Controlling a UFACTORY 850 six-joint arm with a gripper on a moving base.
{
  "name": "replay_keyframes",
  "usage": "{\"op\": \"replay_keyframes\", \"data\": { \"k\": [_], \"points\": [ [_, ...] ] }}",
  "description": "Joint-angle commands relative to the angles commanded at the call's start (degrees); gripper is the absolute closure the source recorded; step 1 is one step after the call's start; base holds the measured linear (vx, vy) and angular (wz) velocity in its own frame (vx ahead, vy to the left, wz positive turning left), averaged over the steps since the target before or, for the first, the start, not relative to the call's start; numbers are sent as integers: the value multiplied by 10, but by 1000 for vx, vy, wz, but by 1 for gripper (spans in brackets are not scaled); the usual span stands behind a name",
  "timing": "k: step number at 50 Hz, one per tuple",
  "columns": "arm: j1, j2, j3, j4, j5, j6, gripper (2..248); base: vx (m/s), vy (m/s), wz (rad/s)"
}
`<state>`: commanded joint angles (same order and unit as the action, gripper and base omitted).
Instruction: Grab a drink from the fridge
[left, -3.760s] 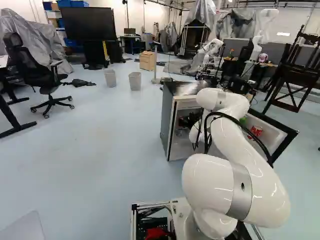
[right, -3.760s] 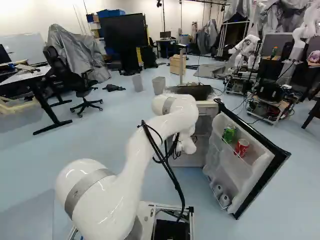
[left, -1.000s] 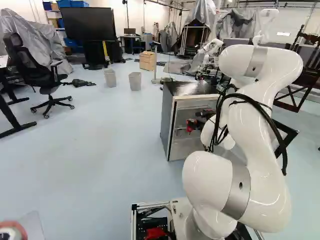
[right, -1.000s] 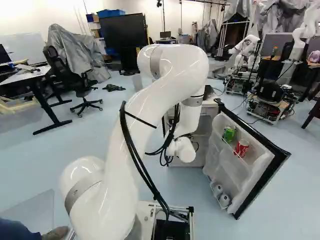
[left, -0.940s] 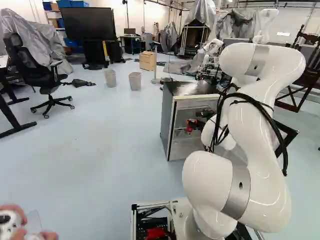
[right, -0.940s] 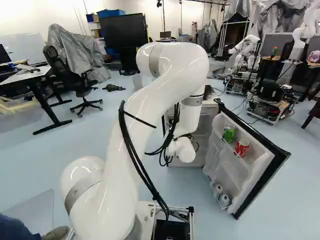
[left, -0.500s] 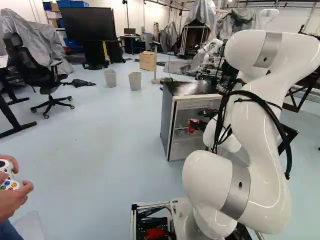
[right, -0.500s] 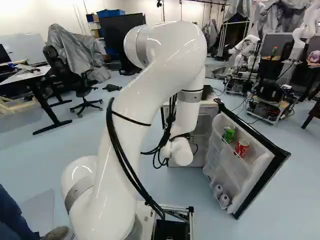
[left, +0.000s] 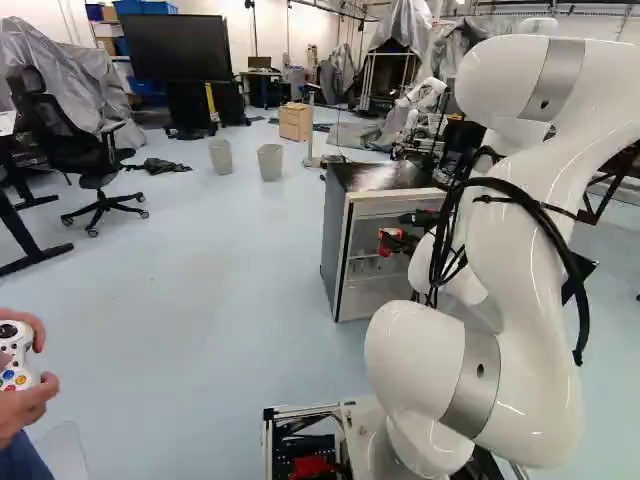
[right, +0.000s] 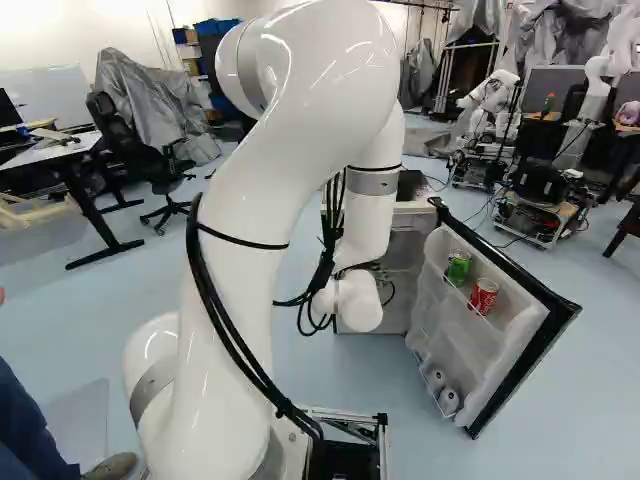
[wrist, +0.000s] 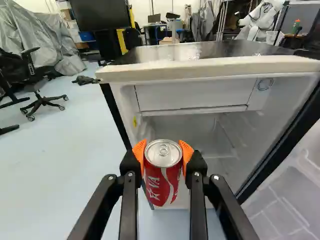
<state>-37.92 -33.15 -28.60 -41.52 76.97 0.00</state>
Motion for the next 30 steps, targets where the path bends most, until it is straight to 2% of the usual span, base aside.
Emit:
{"op": "replay_keyframes", "data": {
  "k": [30],
  "points": [
    [0, 61, 20, 0, 1, 0, 154, 0, 0, 0]
  ]
}}
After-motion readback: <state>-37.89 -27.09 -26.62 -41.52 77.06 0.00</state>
